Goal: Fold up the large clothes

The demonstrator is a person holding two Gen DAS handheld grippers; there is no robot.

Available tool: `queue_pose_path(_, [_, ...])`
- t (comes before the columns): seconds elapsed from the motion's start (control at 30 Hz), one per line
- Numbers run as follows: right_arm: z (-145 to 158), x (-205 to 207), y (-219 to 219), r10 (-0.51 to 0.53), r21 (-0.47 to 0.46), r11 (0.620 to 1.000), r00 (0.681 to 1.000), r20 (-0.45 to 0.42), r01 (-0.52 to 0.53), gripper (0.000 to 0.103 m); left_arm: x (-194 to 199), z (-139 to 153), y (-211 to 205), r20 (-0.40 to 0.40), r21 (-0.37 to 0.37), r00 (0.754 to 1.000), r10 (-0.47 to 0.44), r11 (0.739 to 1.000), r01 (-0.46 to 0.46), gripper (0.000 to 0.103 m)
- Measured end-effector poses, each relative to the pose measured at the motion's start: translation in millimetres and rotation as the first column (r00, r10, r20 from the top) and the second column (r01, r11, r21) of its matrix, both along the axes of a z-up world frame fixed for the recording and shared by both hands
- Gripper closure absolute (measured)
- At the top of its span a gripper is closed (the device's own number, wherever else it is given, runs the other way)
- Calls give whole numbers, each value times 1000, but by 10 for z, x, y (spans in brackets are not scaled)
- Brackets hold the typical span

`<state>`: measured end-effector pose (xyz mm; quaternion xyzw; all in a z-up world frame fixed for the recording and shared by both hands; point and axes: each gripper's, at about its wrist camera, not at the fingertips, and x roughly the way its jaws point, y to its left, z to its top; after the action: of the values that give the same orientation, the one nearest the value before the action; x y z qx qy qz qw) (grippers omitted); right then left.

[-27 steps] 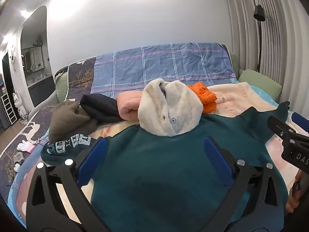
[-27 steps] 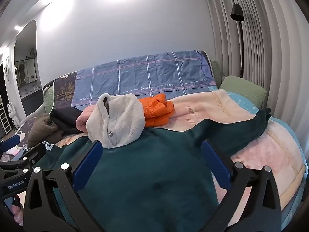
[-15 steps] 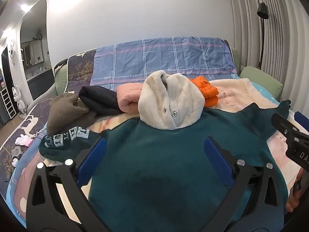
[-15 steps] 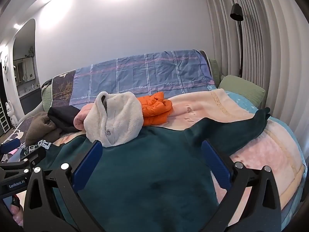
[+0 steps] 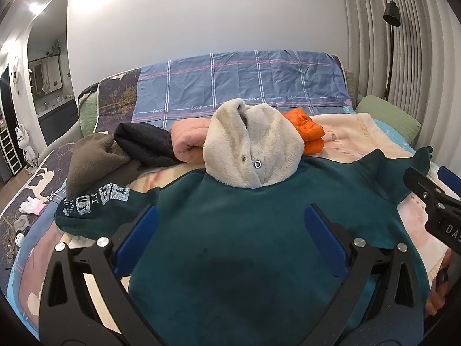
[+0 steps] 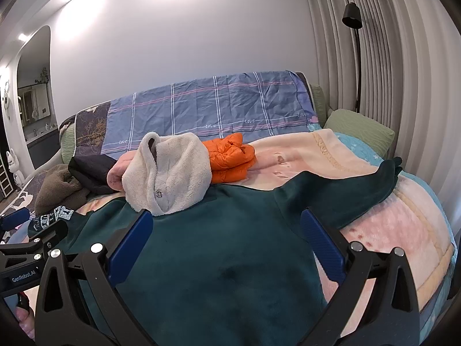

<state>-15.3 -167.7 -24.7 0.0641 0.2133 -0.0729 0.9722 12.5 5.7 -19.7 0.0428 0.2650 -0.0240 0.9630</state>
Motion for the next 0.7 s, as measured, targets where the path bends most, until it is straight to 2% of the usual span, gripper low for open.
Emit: queue_pose_path(0.7, [-58,15,-13,-2,-5,1000,1000,-16,2,1,77,-129,-11,-38,-29,999,-33,999,31,2])
